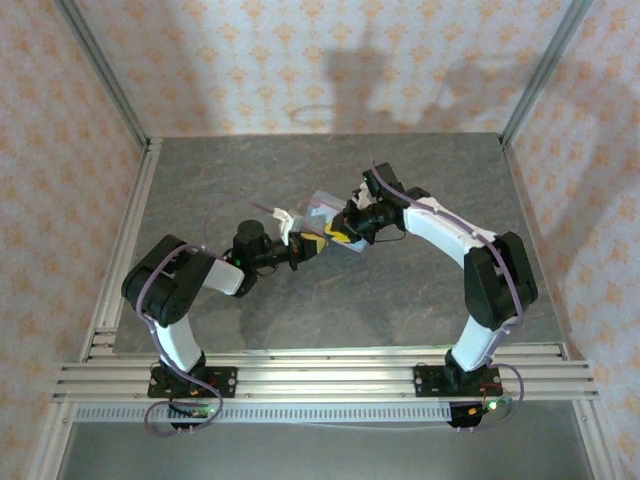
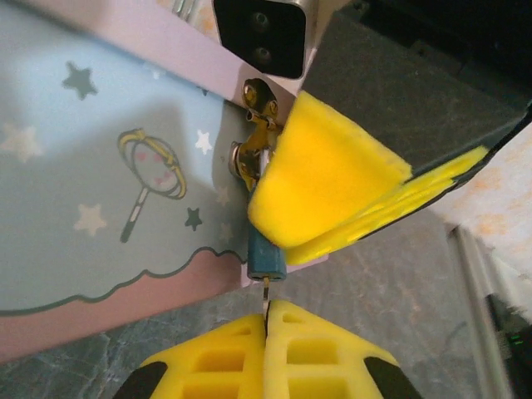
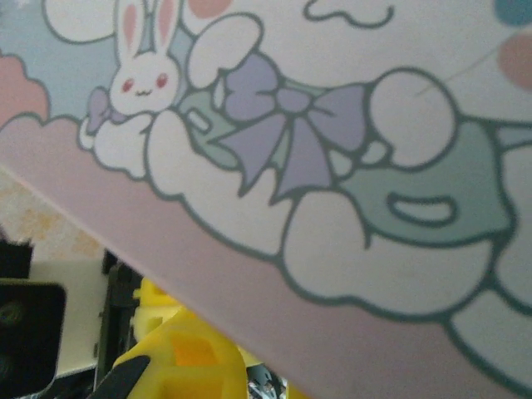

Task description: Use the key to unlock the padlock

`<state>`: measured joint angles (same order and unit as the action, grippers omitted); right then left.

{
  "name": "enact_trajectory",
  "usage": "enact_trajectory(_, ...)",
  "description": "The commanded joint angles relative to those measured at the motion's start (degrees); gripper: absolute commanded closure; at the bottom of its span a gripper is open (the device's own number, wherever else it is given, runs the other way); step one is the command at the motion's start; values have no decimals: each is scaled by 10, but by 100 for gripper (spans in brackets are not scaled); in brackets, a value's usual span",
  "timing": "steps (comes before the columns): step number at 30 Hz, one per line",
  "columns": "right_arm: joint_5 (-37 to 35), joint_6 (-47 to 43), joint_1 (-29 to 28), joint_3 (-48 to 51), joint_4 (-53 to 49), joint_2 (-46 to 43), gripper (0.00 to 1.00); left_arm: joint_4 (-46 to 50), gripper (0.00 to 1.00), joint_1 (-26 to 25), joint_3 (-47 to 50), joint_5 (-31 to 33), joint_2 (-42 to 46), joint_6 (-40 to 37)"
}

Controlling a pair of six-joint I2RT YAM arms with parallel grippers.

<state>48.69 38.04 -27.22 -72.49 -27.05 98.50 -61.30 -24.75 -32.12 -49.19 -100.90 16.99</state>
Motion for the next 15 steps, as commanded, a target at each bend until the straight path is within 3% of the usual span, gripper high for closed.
enact_trajectory(1,-37,9,-17,21,18,-34,77,123,100,-38,-18,60,45,-86)
enact_trajectory(9,-102,44,-49,77,81,-55,65,86,100,-55,25,103,38,-54)
enact_trajectory(15,-163,57,-71,113,94,-73,45,71,100,-68,54,140,31,-54)
